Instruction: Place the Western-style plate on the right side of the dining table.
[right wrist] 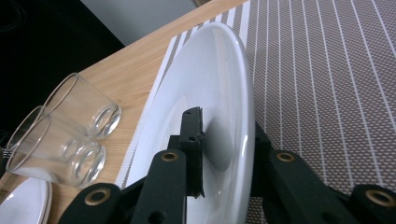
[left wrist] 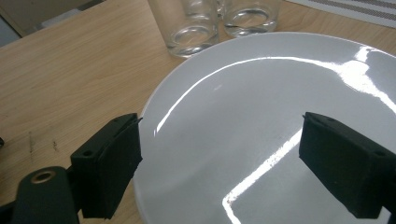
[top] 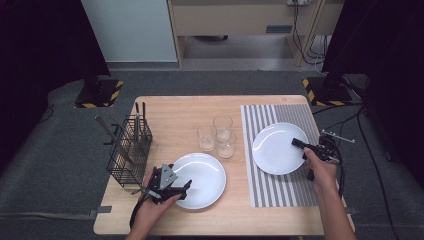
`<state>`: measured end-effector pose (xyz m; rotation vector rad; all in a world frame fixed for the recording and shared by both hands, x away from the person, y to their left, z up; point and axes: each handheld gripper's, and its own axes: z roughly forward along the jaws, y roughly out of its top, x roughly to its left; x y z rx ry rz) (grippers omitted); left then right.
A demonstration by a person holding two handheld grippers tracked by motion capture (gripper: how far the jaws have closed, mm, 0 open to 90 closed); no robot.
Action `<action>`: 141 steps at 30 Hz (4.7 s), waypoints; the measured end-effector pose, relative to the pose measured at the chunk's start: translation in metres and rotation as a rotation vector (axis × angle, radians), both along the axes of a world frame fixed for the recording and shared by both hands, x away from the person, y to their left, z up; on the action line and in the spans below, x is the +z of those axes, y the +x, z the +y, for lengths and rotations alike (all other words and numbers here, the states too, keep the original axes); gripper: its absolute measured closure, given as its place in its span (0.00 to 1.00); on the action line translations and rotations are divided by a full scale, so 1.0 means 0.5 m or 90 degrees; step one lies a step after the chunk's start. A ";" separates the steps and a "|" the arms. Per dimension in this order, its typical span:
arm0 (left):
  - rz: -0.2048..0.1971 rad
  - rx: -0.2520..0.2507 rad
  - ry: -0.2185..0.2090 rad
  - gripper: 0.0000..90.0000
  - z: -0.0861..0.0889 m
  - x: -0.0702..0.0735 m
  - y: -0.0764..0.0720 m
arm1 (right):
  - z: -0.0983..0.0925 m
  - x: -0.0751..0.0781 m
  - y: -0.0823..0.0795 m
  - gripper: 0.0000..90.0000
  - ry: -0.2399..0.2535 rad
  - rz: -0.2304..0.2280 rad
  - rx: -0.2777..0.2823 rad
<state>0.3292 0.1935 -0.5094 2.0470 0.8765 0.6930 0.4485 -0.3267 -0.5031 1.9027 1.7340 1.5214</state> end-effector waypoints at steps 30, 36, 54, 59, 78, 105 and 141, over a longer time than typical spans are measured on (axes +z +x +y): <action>-0.005 -0.002 0.003 0.15 -0.003 0.002 -0.002 | -0.026 -0.030 -0.007 0.75 -0.057 -0.010 0.002; -0.003 0.003 0.001 0.15 0.000 0.003 -0.001 | -0.027 -0.030 -0.008 0.75 -0.066 -0.016 0.001; -0.001 0.007 0.001 0.15 0.004 0.005 0.000 | -0.035 -0.033 -0.008 0.74 -0.069 -0.008 0.008; 0.003 0.006 0.001 0.15 0.003 0.004 0.001 | -0.036 -0.035 -0.008 0.73 -0.076 -0.006 0.008; 0.010 0.009 -0.002 0.16 0.006 0.001 0.002 | -0.045 -0.055 -0.006 0.69 -0.065 0.007 0.010; 0.013 0.000 0.015 0.18 0.003 -0.003 0.002 | -0.057 -0.074 -0.004 0.66 -0.120 0.010 0.009; 0.022 -0.004 0.027 0.17 -0.006 -0.010 0.003 | -0.071 -0.049 -0.029 0.50 -0.191 -0.040 -0.009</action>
